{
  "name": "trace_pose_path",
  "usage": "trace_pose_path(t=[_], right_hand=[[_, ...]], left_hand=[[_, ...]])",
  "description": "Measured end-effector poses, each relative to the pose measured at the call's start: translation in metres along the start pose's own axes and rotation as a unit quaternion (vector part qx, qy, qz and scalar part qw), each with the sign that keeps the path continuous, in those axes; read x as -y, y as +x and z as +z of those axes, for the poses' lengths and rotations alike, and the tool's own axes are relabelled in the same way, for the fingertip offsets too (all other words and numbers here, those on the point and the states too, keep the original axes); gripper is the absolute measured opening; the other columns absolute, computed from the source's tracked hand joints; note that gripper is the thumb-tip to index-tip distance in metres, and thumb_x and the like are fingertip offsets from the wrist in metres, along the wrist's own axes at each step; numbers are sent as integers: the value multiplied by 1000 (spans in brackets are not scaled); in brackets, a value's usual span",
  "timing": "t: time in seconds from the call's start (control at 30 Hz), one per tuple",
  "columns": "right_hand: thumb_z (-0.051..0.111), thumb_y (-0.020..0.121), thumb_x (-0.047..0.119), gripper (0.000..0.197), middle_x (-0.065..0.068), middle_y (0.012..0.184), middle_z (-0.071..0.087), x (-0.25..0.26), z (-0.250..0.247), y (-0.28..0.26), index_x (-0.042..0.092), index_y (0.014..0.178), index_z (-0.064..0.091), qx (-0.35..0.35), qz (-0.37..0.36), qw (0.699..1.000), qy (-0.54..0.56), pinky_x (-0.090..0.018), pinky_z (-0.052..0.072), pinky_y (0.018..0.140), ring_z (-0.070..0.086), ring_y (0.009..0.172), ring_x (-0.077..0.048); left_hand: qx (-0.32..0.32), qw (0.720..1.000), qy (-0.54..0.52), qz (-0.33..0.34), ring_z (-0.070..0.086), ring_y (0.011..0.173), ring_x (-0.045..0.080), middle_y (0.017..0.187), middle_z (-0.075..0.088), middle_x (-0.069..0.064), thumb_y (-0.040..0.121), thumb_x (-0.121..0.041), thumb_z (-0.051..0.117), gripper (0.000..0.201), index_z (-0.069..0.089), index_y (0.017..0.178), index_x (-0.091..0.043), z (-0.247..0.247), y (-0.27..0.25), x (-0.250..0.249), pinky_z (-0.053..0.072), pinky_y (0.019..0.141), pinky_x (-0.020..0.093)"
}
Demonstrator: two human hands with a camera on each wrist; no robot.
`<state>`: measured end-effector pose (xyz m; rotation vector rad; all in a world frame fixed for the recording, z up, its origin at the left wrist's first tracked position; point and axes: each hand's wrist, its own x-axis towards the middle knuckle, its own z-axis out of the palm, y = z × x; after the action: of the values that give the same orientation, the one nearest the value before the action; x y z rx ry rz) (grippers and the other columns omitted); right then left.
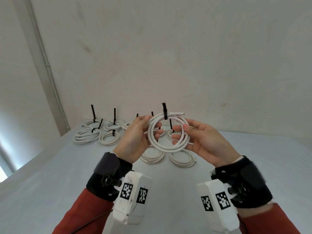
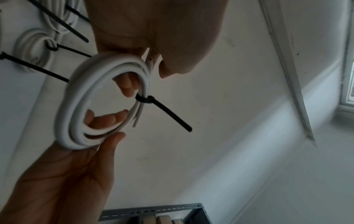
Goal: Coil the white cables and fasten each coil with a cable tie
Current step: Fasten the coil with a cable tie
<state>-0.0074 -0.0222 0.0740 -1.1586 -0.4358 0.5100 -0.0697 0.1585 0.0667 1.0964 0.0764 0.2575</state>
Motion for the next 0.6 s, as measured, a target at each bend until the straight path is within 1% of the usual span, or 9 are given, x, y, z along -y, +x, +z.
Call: trace_pose_path(t=[0.07,0.17,0.27,0.33,0.37,0.43,0.5,0.57,0.6], right_hand=[[47,96,4,23,-12,92,72,-3,-3,3,2,116,58,-31,-5,999,33,-33,58,60,72,72,-22],[47,97,4,22,-18,93,71,-11,-8,11,0,118,53,-84,-5,994,72,-32,58,57,72,69,-23],[46,99,6,24,-21,97,69,-20,-18,21,-5,121,48,-124,9,990,72,-34,59,57,71,68,-25],[47,99,8,20,-19,98,70,-26,-29,24,-2,116,51,-144,31,988,35,-39,60,63,70,70,-26],[48,98,7,17,-18,97,70,-27,-35,25,0,113,53,-154,45,987,12,-39,60,65,69,71,-26],[52,93,-2,13,-15,91,68,-27,-48,26,2,104,57,-164,73,984,-18,-37,60,62,67,71,-25],[51,88,-12,19,-15,87,64,-26,-66,32,1,99,59,-177,91,980,-17,-34,59,57,65,72,-27],[46,87,-16,24,-18,91,61,-25,-86,41,-2,101,60,-199,105,974,-19,-32,58,54,62,76,-29],[45,87,-17,27,-20,97,60,-24,-96,46,-4,106,59,-211,109,971,-23,-31,58,52,62,79,-30]], left_hand=[[-14,999,46,0,66,75,21,90,67,8,98,-18,48,13,51,110,-14,-2,2,6,55,69,34],[-3,994,108,-3,66,89,22,102,68,6,92,-7,58,33,48,122,-15,-4,3,15,56,81,41],[-2,991,134,-10,68,90,24,117,63,13,85,1,65,46,46,126,-9,-3,7,24,58,79,37],[-10,990,141,-19,68,90,25,120,61,17,83,3,66,49,46,127,-5,-1,15,33,59,73,31],[-15,989,142,-26,68,89,24,121,60,19,82,5,67,50,46,127,-2,2,21,38,58,70,29],[-26,987,152,-36,67,85,23,118,60,20,80,7,67,52,46,128,3,11,37,50,58,66,25],[-31,984,169,-51,65,84,21,108,61,14,79,8,69,56,44,130,6,24,56,61,58,64,24],[-26,979,190,-75,63,90,21,103,59,7,78,7,70,60,43,131,7,37,79,73,58,70,27],[-20,972,218,-86,63,97,22,108,60,7,78,3,73,63,42,133,6,44,90,79,57,79,30]])
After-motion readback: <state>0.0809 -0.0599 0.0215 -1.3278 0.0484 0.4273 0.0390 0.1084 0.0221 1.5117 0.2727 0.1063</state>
